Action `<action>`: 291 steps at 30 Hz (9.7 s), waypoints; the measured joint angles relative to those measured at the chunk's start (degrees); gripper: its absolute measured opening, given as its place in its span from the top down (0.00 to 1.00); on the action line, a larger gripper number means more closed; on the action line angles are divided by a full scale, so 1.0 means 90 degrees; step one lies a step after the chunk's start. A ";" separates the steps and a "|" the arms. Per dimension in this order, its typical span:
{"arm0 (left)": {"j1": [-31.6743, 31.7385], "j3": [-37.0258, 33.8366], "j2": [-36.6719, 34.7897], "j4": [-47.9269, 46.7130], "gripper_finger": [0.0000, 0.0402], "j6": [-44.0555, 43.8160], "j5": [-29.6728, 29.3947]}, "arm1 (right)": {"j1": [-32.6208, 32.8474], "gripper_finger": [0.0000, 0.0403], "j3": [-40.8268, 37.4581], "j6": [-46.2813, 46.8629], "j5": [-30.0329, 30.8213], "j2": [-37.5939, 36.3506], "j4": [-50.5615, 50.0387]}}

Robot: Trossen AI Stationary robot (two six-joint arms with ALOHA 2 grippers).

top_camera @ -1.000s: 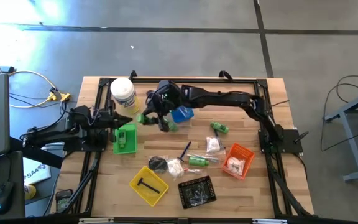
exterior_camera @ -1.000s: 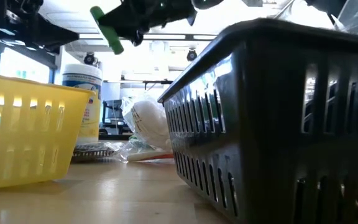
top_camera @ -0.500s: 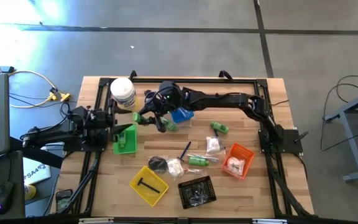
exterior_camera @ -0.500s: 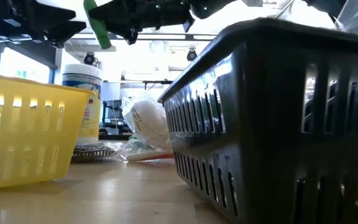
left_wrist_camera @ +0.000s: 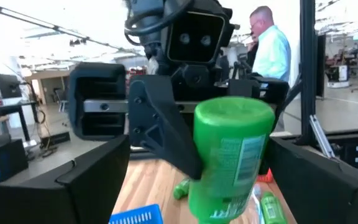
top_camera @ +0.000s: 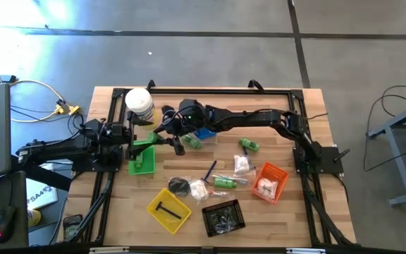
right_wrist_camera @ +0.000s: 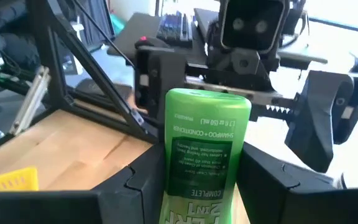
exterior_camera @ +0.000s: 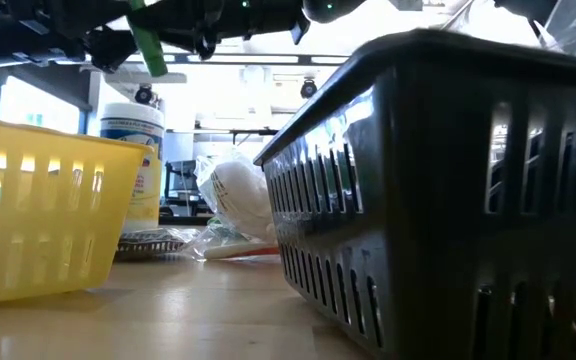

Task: Pick & Place Travel size toiletries
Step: Put the green shampoo into the green bin, then put the blue razor into the yellow bin

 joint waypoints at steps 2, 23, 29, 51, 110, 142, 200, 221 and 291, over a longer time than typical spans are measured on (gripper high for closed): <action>0.0000 0.0000 0.0228 0.0281 0.09 -0.0002 0.0107 | -0.0002 0.60 0.0000 0.0005 0.0001 0.0000 -0.0004; 0.0005 0.0005 0.0984 0.1095 0.43 -0.0239 0.0194 | -0.0046 0.60 0.0000 -0.0032 0.0069 0.0000 0.0019; 0.0012 0.0005 0.0980 0.1180 0.59 -0.0163 0.0061 | -0.0053 0.61 0.0000 0.0058 0.0255 -0.0012 -0.0002; 0.0007 0.0005 0.0901 0.1036 0.60 -0.0317 0.0227 | -0.0230 0.25 0.0012 0.0318 -0.0224 -0.0126 -0.0826; 0.0002 0.2285 0.0828 -0.3153 0.60 -0.1538 -0.0940 | 0.0576 0.99 -1.1243 0.2283 0.2335 -1.0752 0.2893; -0.0480 0.4601 0.4522 -0.9462 0.60 -0.6857 -0.1095 | 0.0653 0.99 -1.1883 0.2174 0.2267 -1.0598 0.3280; -0.2019 0.4528 0.3298 -0.7890 0.67 -0.4874 -0.2760 | 0.0653 0.99 -1.1883 0.2196 0.2287 -1.0596 0.3171; -0.4280 0.1773 0.1696 -0.2403 1.00 0.0053 -0.4954 | 0.0651 0.99 -1.1883 0.2066 0.2555 -1.0596 0.3194; -0.1409 -0.0148 -0.1267 -0.2979 1.00 0.1013 -0.3085 | 0.1054 0.50 -0.3429 -0.0452 0.0748 -0.1107 -0.3179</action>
